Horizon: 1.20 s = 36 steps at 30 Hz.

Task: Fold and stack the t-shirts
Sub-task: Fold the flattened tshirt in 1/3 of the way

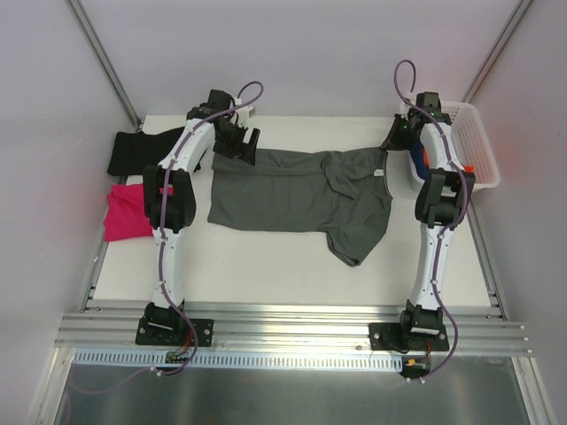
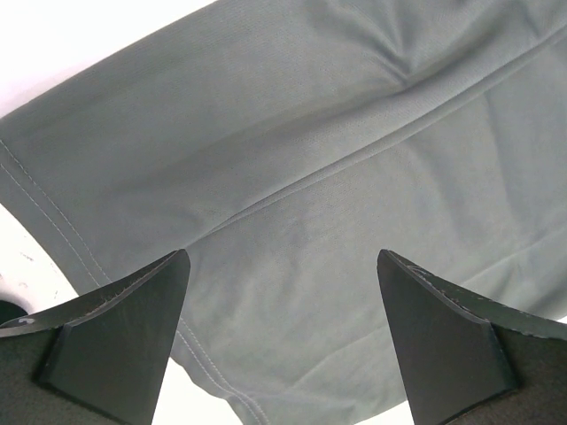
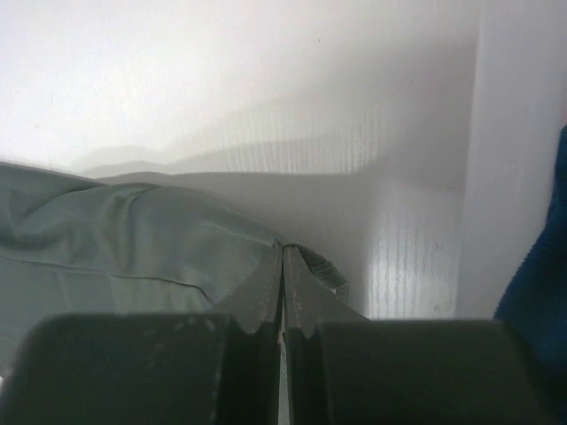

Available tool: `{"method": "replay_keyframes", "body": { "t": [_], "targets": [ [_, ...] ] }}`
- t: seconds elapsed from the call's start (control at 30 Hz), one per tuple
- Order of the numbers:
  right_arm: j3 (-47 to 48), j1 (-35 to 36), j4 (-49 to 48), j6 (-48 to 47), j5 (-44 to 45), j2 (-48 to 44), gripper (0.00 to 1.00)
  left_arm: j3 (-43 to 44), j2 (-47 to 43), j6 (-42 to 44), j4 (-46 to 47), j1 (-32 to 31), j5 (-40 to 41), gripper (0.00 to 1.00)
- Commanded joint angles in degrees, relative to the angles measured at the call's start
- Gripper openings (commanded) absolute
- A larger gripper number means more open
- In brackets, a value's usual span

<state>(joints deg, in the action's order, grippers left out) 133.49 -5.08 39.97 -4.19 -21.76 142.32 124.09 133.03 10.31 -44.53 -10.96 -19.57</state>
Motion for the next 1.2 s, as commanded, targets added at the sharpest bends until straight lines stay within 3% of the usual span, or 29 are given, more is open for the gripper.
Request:
{"method": "replay_keyframes", "body": {
  "t": [0.0,0.2,0.23,0.27,0.33,0.37,0.53,0.7,0.83,1.17],
  "targets": [
    [4.1,-0.6,-2.5,-0.8,5.7,2.3,0.01,0.0,-2.1,1.7,-1.3,-0.6,1.5,0.88],
    [4.3,-0.4,-1.4,-3.6,12.3,1.3,0.05,-0.9,-2.5,1.1,-1.6,-0.6,2.3,0.86],
    [4.6,-0.4,-1.2,-4.2,13.0,1.0,0.15,-1.1,-2.5,0.8,-1.6,-0.6,2.7,0.86],
    [4.5,-0.2,-0.5,-5.0,15.1,-0.3,0.34,-1.3,-2.7,0.0,-1.6,-0.6,3.3,0.86],
    [3.4,0.0,-0.1,-6.0,16.2,-2.5,0.50,-2.6,-3.1,-0.4,-1.9,-0.6,3.3,0.86],
    [2.5,0.2,0.3,-6.6,16.9,-5.7,0.52,-3.1,-3.7,-0.5,-2.0,-0.6,3.1,0.86],
    [-5.9,0.9,0.5,-5.3,15.0,-14.3,0.55,-5.4,-4.8,-2.0,-2.6,-0.7,-0.9,0.86],
    [-12.2,2.9,0.4,-0.4,1.5,-16.7,0.55,-6.8,-5.2,-4.1,-4.5,-1.2,-6.5,0.87],
    [-15.0,4.8,-0.3,2.4,-4.4,-14.5,0.56,-10.0,-6.8,-4.3,-5.9,-1.8,-8.6,0.87],
    [-12.7,7.2,-0.9,4.0,-7.2,-5.8,0.56,-14.8,-9.9,-4.2,-8.3,-1.9,-7.7,0.87]
  ]
}}
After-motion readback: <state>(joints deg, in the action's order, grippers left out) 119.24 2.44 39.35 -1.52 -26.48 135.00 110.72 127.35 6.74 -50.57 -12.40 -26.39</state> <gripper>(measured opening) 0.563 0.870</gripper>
